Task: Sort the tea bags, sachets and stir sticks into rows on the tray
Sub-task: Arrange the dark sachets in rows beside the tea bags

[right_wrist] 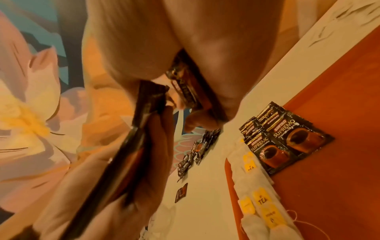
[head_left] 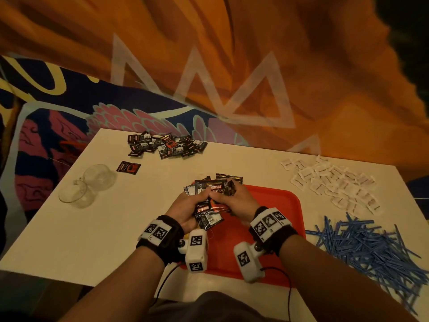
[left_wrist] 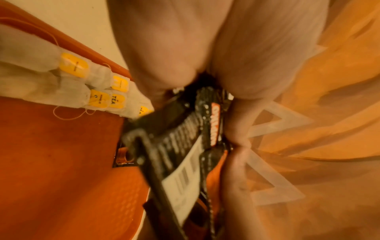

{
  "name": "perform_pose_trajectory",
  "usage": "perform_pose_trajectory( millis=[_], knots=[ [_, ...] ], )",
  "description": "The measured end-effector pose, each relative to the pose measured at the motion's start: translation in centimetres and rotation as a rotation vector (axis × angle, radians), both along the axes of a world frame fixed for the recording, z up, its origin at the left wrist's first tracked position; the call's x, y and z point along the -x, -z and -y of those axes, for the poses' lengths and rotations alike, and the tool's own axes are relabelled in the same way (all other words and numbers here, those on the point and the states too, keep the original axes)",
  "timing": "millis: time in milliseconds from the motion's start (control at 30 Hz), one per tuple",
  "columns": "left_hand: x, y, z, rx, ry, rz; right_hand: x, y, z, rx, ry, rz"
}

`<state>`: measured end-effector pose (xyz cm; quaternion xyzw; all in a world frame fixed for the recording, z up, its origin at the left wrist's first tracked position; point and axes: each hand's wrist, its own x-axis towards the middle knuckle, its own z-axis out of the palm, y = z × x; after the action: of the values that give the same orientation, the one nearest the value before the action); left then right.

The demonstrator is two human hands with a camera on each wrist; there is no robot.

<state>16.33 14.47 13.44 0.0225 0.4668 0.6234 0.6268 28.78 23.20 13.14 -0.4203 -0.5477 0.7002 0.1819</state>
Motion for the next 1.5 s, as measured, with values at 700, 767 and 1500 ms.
perform_pose_trajectory(
  millis=[700, 767, 1500],
  knots=[
    [0.1, 0.8, 0.0, -0.003, -0.014, -0.031, 0.1, -0.2, 0.1, 0.082, 0.229, -0.076],
    [-0.1, 0.9, 0.0, -0.004, -0.009, -0.035, 0.5, -0.2, 0.2, 0.057, 0.241, -0.078],
    [-0.6, 0.7, -0.4, 0.087, -0.103, -0.265, 2.3, -1.1, 0.2, -0.200, 0.085, 0.188]
  ],
)
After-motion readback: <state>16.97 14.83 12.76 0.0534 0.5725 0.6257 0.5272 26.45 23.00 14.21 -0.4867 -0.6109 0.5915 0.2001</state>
